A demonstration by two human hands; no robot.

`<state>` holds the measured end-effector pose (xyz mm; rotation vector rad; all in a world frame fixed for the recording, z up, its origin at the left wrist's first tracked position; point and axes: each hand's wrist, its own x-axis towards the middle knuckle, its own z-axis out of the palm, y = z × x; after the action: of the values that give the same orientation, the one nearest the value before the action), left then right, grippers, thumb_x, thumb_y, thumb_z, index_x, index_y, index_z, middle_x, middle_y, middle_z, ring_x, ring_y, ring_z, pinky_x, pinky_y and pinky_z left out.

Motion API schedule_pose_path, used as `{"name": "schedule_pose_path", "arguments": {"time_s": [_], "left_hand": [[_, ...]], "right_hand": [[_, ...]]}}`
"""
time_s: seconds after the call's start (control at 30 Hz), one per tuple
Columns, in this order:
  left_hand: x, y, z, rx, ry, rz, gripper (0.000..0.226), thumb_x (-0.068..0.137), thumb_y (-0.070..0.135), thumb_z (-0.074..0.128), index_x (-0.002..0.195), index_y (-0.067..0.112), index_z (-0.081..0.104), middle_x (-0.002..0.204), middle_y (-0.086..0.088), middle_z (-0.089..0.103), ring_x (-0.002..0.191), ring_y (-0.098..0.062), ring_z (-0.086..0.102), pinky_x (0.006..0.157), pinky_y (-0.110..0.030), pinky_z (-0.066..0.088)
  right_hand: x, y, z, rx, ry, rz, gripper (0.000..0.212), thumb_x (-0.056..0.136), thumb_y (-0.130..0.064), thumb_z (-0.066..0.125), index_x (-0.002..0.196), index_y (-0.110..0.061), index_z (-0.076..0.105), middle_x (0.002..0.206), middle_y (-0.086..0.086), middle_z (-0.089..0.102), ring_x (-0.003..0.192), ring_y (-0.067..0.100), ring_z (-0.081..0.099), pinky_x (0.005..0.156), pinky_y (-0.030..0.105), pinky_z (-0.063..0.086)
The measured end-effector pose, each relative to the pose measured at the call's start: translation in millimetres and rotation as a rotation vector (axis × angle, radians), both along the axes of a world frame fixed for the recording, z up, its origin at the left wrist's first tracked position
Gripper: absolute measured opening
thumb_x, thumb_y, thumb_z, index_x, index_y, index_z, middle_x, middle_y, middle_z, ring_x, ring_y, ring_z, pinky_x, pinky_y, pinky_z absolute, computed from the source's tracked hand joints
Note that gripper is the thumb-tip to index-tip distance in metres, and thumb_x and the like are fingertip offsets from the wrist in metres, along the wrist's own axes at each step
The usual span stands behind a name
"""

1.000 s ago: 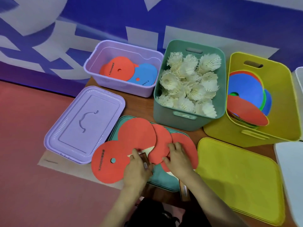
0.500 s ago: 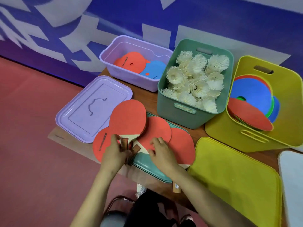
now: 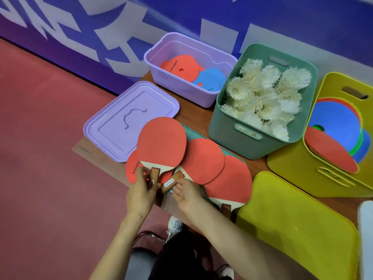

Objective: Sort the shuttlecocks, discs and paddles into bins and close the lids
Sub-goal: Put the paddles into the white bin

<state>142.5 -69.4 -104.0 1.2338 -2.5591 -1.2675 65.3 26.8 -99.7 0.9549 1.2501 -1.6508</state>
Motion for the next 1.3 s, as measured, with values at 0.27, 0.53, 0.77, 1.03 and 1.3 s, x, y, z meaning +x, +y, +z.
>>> {"name": "schedule_pose_path", "arguments": {"time_s": [0.27,0.53,0.77,1.03,1.3], "left_hand": [[-0.8,11.2,2.3,-0.041,-0.017,-0.011,0.038,0.078,0.022,0.070,0.101,0.024,0.039,0.097,0.007,0.066,0.083,-0.033,0.060,0.069,-0.039,0.047],[3.6,18.1,5.9,0.044,0.006,-0.008,0.039,0.075,0.021,0.072,0.095,0.029,0.039,0.094,0.007,0.066,0.078,-0.027,0.060,0.075,-0.044,0.050],[-1.5,35.9,6.8,0.203,0.054,0.022,0.039,0.075,0.013,0.074,0.095,0.020,0.041,0.093,-0.001,0.068,0.075,-0.028,0.059,0.069,-0.035,0.046],[7.5,90.5,26.8,0.270,0.236,0.062,0.038,0.075,0.009,0.075,0.092,0.021,0.044,0.091,-0.007,0.070,0.065,-0.023,0.058,0.070,-0.047,0.054],[23.6,172.7,44.8,0.140,0.382,0.082,0.041,0.073,0.018,0.076,0.086,0.037,0.043,0.091,0.012,0.062,0.087,-0.022,0.064,0.073,-0.053,0.053]], "right_hand": [[2.2,9.9,-8.6,-0.106,-0.092,-0.097,0.025,0.094,-0.010,0.049,0.118,-0.006,0.056,0.134,0.010,0.053,0.128,0.021,0.046,0.106,0.035,0.031],[-1.4,19.3,1.0,-0.108,-0.090,-0.031,0.012,0.091,0.003,0.054,0.084,-0.008,0.055,0.093,0.010,0.062,0.120,0.028,0.053,0.098,0.036,0.041],[-6.1,51.7,26.0,-0.081,0.094,-0.030,0.012,0.090,0.001,0.049,0.084,-0.007,0.057,0.079,0.011,0.059,0.072,0.020,0.058,0.082,0.040,0.052],[-10.4,120.1,55.5,0.014,0.424,0.125,0.020,0.087,0.002,0.055,0.070,-0.008,0.054,0.063,0.005,0.047,0.056,0.013,0.048,0.057,0.025,0.043],[0.5,225.4,72.2,0.190,0.809,0.175,0.014,0.091,-0.011,0.057,0.101,-0.009,0.066,0.085,-0.006,0.063,0.083,0.011,0.061,0.091,0.038,0.050]]}}
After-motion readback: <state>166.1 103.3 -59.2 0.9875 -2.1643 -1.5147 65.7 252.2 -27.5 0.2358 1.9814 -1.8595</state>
